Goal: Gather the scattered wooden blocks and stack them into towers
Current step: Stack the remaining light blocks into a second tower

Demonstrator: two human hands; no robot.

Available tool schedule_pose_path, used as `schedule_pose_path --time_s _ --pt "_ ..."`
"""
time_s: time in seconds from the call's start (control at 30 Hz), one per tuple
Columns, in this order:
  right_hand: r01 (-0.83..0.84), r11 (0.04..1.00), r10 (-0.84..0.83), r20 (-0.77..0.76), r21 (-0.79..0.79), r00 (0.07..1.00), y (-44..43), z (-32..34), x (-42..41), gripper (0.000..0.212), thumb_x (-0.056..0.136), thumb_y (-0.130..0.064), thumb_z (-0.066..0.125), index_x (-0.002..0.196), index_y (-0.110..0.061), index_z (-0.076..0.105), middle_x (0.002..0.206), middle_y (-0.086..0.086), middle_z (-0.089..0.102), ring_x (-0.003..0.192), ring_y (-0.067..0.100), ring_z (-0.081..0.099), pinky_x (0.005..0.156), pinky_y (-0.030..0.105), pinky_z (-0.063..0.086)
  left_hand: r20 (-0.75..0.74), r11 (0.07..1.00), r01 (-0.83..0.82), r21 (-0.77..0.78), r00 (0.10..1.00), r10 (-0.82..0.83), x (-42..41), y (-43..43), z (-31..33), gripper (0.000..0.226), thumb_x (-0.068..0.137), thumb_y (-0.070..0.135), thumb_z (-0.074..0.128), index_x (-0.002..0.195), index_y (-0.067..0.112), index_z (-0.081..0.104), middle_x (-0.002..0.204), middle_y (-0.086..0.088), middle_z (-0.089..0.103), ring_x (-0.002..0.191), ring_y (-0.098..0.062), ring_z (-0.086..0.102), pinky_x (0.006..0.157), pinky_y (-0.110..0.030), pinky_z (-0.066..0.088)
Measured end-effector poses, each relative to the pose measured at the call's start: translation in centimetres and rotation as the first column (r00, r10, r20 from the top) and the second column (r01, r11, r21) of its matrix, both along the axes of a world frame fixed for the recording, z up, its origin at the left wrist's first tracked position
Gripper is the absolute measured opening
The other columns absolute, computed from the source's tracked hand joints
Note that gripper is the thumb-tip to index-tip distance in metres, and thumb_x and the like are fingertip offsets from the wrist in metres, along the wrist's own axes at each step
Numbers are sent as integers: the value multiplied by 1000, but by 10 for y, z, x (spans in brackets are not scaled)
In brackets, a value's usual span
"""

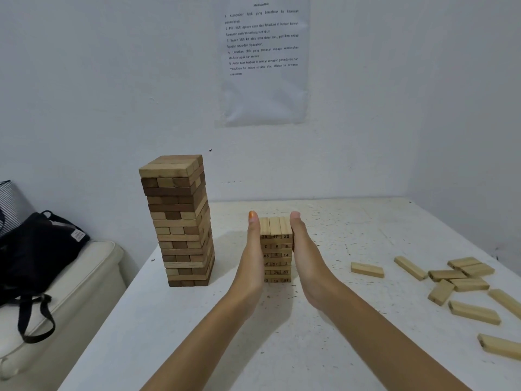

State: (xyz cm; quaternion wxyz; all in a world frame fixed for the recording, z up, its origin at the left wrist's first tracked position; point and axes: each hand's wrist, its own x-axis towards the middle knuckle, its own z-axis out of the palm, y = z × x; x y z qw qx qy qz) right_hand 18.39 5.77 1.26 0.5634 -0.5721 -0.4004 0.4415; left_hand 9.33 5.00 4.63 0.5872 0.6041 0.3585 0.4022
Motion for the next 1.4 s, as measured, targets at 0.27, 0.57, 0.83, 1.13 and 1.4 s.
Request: schedule_pose_path --time_s 0.27,0.57,0.83,1.13,1.4 --pt "-54 999 54 -55 6 997 -4 -2 0 63 99 -60 14 137 -27 52 127 -3 61 106 5 56 80 23 39 47 999 17 -41 999 -15 1 2 -3 36 97 54 9 80 48 40 75 35 46 59 23 46 75 -10 31" --pt "-30 999 29 -64 -16 998 -5 -2 0 61 100 -57 15 134 -25 54 103 -12 62 91 -6 54 68 15 39 12 1000 8 -28 1000 -8 3 3 -6 36 99 52 11 79 46 41 74 35 44 52 27 48 49 6 35" --pt "-34 999 33 -56 -9 998 -7 -1 -2 62 100 -58 15 132 -26 56 108 -11 64 97 -3 56 71 16 40 24 1000 18 -22 1000 -17 4 5 -10 37 99 52 12 79 46 42 69 37 47 52 28 47 49 7 34" --pt "38 999 -38 4 14 999 -16 15 -3 61 100 -57 11 154 -30 16 156 -9 28 135 9 35 104 23 30 23 999 -28 42 999 27 -3 4 -7 34 98 53 11 109 54 43 101 40 48 82 23 48 88 -14 24" --pt "204 960 -225 91 192 970 -37 32 26 41 101 -28 43 142 -30 45 148 -14 40 138 8 35 114 31 25 95 858 -99 504 994 59 6 -7 -16 49 95 40 36 144 31 36 149 23 33 135 15 24 107 -3 22"
